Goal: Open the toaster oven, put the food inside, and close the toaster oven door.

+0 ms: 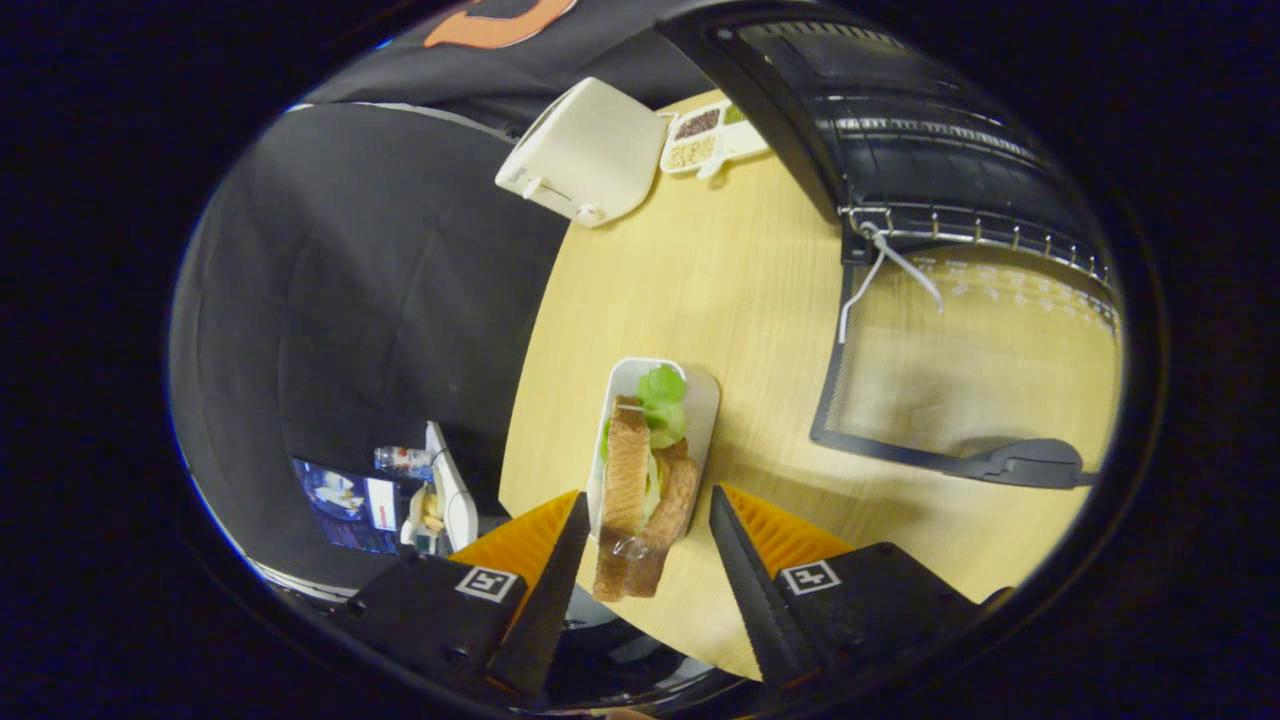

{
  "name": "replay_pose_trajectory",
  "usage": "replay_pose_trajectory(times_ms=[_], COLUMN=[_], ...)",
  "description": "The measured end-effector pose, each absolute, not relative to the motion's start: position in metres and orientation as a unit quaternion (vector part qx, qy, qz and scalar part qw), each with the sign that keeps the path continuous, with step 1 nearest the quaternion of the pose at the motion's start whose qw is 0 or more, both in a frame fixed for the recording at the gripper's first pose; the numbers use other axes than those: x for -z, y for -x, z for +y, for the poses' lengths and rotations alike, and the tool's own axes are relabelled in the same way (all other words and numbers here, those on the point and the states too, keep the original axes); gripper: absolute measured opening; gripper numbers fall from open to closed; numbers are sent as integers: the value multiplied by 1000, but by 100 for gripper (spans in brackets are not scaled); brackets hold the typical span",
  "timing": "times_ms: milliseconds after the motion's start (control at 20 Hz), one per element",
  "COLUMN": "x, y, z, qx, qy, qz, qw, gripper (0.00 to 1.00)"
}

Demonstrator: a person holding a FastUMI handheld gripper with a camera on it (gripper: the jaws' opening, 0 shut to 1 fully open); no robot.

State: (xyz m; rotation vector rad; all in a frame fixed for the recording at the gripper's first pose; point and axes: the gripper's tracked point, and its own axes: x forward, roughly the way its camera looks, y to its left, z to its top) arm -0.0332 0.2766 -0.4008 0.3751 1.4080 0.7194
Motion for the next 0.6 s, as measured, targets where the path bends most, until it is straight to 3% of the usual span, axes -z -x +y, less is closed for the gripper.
replay_pose_trajectory(times_ms=[50,200,400,600], x=[404,402,382,332], y=[35,35,38,30], z=[279,283,287,279], qx=[-320,-319,-326,-343], qy=[-173,-174,-176,-218], qz=[638,636,625,591], qw=[679,681,687,697], gripper=[79,48,37,35])
